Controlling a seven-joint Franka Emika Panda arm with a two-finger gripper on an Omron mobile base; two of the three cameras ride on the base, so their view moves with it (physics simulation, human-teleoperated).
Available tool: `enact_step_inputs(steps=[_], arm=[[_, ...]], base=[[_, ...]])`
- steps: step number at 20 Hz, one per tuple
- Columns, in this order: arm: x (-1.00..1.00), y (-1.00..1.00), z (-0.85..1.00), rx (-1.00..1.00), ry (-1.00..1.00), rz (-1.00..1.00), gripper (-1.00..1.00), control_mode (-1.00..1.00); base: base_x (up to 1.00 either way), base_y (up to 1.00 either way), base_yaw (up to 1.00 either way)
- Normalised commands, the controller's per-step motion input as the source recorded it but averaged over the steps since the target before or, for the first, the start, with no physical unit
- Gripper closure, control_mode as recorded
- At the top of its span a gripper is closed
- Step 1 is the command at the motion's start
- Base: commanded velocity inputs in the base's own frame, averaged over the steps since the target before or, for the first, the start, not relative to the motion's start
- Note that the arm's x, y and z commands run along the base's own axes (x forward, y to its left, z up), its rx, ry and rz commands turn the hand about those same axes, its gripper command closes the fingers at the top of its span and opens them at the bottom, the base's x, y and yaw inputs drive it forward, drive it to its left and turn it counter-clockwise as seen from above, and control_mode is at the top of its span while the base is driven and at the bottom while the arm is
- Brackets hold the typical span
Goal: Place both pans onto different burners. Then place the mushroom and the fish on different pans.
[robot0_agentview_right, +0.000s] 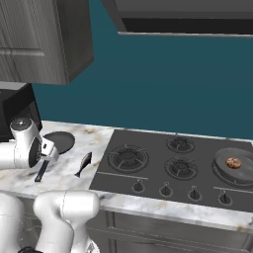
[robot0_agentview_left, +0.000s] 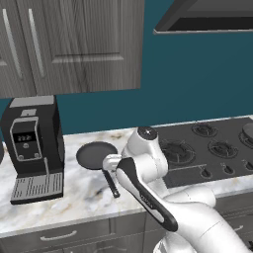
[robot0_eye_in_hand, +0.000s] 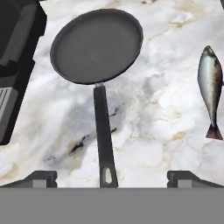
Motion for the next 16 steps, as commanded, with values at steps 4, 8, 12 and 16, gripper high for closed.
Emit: enact_step_inputs(steps=[4,8,12,16], arm=[[0.18,0.01,-0.24,0.00,0.06,0.00,-1.00,-1.00],[0.16,0.07,-0.25,0.00,0.06,0.00,-1.00,-1.00],[0.11,0.12,-0.09,0.00,0.05,0.00,-1.00,-1.00],[0.04,0.19,-0.18,-0.02,0.03,0.00,-1.00,-1.00]], base=[[0.00,0.00,0.00],[0.00,0.00,0.00],[0.00,0.00,0.00],[0.00,0.00,0.00]])
